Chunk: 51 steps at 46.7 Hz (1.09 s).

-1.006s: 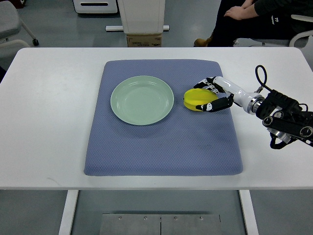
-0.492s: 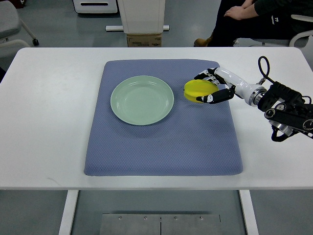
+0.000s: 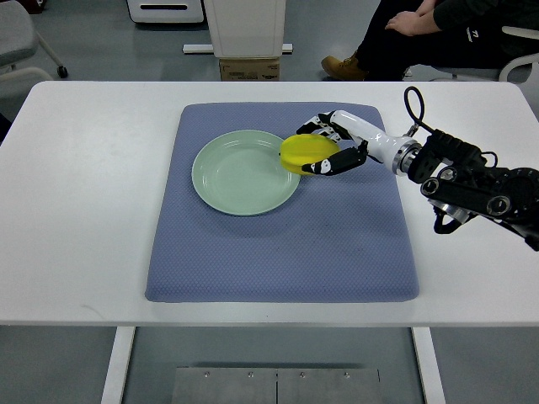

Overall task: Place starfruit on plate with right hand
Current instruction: 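Lift the starfruit with the right hand and carry it over the green plate, then open the right hand to release the starfruit onto the plate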

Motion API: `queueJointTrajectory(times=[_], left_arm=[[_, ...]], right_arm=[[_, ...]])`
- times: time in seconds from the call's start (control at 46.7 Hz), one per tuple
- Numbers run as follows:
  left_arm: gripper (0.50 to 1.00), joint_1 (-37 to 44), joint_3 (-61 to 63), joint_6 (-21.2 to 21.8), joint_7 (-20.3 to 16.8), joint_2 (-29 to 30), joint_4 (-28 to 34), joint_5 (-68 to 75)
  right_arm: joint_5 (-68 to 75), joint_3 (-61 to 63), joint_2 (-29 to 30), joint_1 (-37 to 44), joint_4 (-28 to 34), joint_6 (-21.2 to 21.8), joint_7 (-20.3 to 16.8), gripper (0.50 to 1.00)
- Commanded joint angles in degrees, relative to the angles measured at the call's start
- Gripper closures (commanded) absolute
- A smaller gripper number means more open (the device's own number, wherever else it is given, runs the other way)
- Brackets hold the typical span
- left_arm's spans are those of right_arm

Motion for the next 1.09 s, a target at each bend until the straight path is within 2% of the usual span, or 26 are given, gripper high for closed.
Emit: queueJointTrajectory(times=[0.0, 0.193, 0.492, 0.514, 0.535, 0.556, 0.578, 0.599, 0.877, 1.07], left_arm=[[0.500, 0.01, 0.00, 0.00, 0.00, 0.00, 0.01, 0.00], [0.500, 0.01, 0.00, 0.00, 0.00, 0.00, 0.01, 0.00], [0.500, 0.01, 0.00, 0.00, 0.00, 0.00, 0.01, 0.00], [0.500, 0.01, 0.00, 0.00, 0.00, 0.00, 0.01, 0.00], [0.500, 0.01, 0.00, 0.00, 0.00, 0.00, 0.01, 0.00], [0.500, 0.01, 0.00, 0.00, 0.00, 0.00, 0.01, 0.00], [0.500, 0.01, 0.00, 0.00, 0.00, 0.00, 0.01, 0.00], [0.500, 0.01, 0.00, 0.00, 0.00, 0.00, 0.01, 0.00], [0.500, 0.01, 0.00, 0.00, 0.00, 0.00, 0.01, 0.00], [0.500, -0.08, 0.00, 0.00, 0.00, 0.00, 0.01, 0.00]], right_arm=[[0.09, 0.05, 2.81, -0.34, -2.68, 0.15, -0.06, 1.000], [4.30, 0.05, 8.43, -1.13, -7.26, 0.15, -0.77, 1.000], [5.27, 0.14, 11.95, -1.22, -8.32, 0.06, -1.47, 1.000], [5.27, 0.32, 12.13, -1.22, -8.32, -0.03, -1.47, 0.909], [5.27, 0.32, 12.22, -1.39, -8.32, -0.12, -1.38, 0.759], [5.36, 0.49, 12.31, -1.48, -8.32, -0.29, -1.38, 0.636], [5.36, 0.49, 12.39, -1.65, -8.32, -0.29, -1.30, 0.558], [5.36, 0.49, 12.48, -1.74, -8.32, -0.29, -1.29, 0.507], [5.36, 1.98, 11.34, -1.13, -8.40, -0.38, -1.21, 0.500], [5.36, 14.80, 10.11, -2.88, -9.02, -0.64, -1.47, 0.500]])
